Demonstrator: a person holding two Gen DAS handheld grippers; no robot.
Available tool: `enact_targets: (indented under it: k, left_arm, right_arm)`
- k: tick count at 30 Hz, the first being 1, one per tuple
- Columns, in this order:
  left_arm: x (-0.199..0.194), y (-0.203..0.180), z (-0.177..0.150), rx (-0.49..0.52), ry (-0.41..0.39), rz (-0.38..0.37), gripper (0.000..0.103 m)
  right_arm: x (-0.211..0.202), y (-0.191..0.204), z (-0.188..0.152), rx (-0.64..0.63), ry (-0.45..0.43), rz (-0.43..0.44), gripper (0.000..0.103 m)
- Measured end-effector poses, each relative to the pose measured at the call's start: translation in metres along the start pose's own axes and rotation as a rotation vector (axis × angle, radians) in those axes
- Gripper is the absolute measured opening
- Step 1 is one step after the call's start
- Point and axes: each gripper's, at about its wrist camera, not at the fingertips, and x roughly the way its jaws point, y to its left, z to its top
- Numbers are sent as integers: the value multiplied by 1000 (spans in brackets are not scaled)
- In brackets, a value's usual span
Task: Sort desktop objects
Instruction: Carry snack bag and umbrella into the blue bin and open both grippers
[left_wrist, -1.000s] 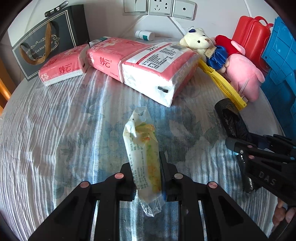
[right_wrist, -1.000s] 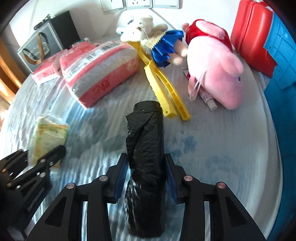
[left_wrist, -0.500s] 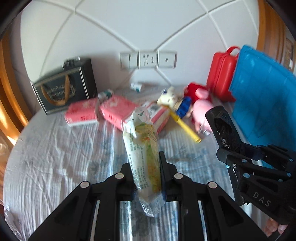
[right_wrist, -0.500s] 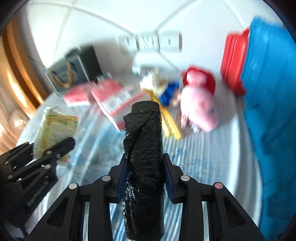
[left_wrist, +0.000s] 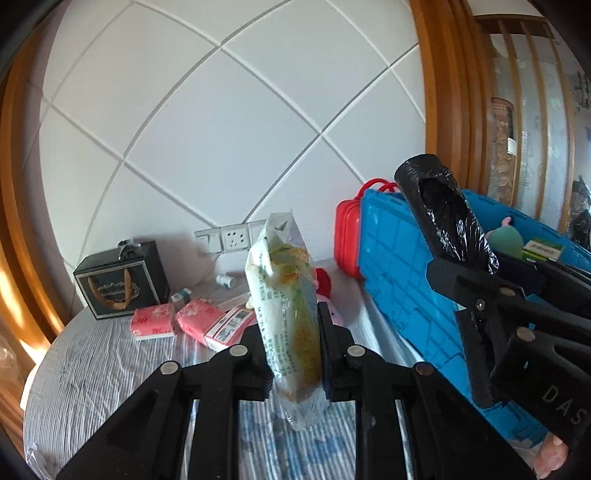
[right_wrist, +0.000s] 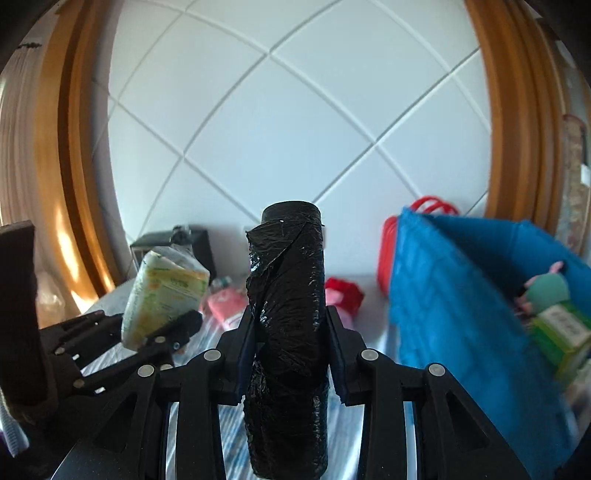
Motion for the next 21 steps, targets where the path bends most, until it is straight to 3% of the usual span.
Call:
enact_targets:
  k: [5,10,15,21]
  left_arm:
    - [-24,-65,27,59,-71,-81,19]
    - [-35,-148,52,129,-107,-200,19]
    - [-38,-223,63,198,-112,-290,19]
    - [-33,-295,63,287,-63,-378,19]
  right_arm:
    - [-63,-39,8,25,-90,-81,34]
    - [-117,-104,13,76,-159,-220,34]
    - [-147,-184,4,136,-153,-352,34]
    - [-156,-268,-17,207,-101,-473,34]
